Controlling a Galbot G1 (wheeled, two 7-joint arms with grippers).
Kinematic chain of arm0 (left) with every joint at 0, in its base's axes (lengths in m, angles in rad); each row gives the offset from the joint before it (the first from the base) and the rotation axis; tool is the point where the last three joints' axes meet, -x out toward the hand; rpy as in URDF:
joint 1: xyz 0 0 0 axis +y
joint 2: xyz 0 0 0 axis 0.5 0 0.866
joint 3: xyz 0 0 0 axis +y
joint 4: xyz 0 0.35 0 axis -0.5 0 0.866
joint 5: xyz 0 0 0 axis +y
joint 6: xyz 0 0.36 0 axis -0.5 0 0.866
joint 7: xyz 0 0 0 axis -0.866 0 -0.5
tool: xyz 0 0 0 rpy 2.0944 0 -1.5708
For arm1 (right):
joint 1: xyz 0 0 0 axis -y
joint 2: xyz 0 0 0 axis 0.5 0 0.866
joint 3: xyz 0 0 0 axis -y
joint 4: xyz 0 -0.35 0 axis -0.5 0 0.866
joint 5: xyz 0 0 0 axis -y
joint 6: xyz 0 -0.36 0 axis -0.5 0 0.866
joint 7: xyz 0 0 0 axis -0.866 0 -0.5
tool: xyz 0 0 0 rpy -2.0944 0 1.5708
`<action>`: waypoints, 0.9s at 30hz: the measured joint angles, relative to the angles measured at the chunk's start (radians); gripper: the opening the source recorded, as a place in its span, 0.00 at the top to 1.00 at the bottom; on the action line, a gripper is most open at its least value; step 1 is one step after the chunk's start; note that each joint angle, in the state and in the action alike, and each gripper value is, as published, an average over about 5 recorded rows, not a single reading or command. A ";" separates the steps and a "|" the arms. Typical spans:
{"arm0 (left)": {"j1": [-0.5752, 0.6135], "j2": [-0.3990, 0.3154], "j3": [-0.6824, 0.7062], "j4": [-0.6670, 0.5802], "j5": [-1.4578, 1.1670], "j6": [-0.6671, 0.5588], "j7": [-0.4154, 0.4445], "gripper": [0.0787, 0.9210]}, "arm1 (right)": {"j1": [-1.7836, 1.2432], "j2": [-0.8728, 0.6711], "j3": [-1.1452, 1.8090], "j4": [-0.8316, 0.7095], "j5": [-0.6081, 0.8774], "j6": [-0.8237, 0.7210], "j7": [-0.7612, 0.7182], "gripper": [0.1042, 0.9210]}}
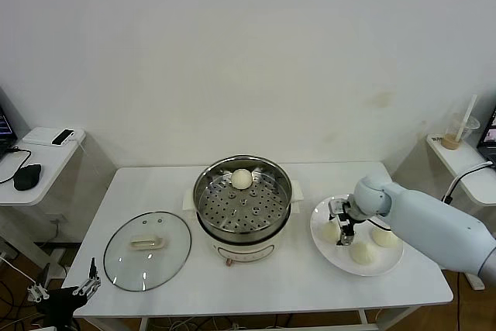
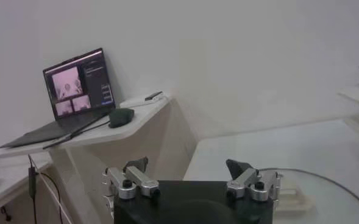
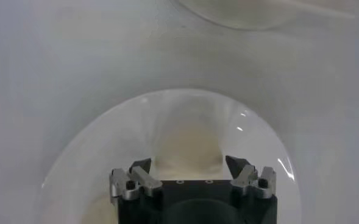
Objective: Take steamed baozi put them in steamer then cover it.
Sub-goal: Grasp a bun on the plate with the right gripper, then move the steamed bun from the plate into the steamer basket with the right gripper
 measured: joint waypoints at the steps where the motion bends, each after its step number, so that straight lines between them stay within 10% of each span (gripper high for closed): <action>1: 0.000 0.000 0.001 0.000 0.000 0.000 0.000 0.12 | -0.001 0.001 0.002 -0.002 -0.001 0.000 0.000 0.28; 27: 0.004 0.015 0.001 -0.028 -0.002 0.003 0.000 0.12 | 0.210 -0.098 -0.049 0.095 0.095 -0.025 -0.051 0.42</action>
